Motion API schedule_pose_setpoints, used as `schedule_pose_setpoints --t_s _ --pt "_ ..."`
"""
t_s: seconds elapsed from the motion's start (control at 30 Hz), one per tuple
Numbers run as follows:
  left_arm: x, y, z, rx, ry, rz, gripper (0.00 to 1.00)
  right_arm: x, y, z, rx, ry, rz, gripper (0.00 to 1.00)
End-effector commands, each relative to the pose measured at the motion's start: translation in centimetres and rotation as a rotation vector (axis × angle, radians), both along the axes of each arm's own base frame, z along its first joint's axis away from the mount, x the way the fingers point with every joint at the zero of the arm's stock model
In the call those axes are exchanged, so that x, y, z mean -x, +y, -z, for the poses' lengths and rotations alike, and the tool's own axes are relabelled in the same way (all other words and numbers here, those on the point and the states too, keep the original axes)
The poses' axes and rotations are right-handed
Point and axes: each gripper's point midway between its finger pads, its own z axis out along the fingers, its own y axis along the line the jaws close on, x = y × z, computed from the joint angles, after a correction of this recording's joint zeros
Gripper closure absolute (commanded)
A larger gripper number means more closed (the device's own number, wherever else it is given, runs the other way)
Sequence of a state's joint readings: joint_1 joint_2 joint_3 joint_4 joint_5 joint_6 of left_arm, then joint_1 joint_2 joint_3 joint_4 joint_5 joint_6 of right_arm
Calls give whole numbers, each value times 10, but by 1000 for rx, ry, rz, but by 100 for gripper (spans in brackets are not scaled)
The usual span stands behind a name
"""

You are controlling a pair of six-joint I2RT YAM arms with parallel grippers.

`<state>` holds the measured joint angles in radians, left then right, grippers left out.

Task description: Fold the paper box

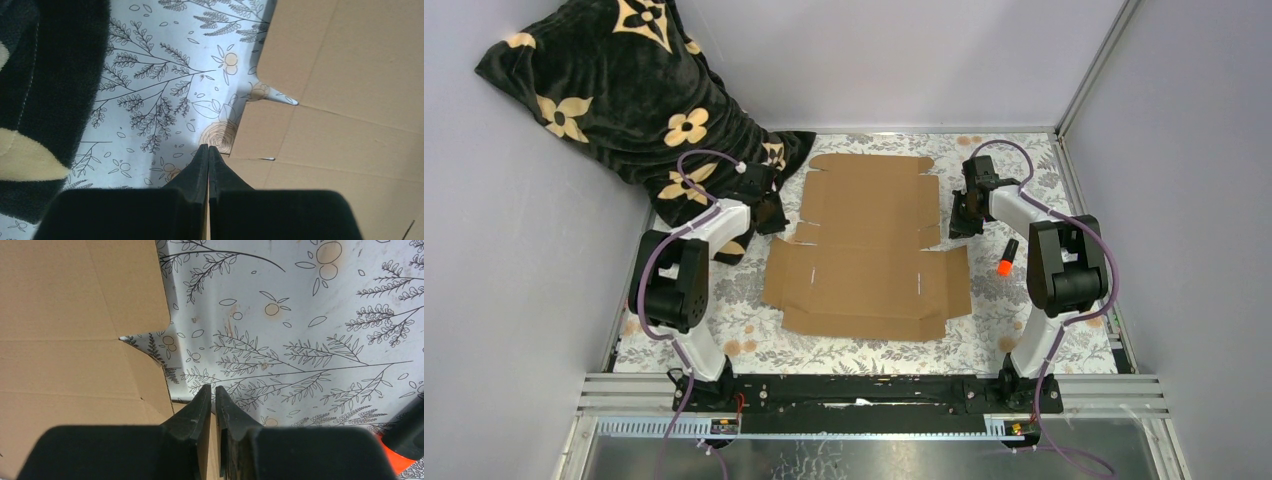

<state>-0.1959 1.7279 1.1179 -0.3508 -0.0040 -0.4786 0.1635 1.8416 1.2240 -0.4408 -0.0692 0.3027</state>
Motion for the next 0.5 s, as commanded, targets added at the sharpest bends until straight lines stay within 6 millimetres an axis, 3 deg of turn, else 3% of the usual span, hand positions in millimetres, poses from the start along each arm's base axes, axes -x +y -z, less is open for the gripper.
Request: schedule_pose_setpoints --t_s 0.0,0.47 --pt "-5 4 14 -19 6 -35 100 -9 -1 -8 12 -25 -7 85" --pt "-16 -11 33 -13 4 4 100 -10 1 -3 5 -13 -12 86"
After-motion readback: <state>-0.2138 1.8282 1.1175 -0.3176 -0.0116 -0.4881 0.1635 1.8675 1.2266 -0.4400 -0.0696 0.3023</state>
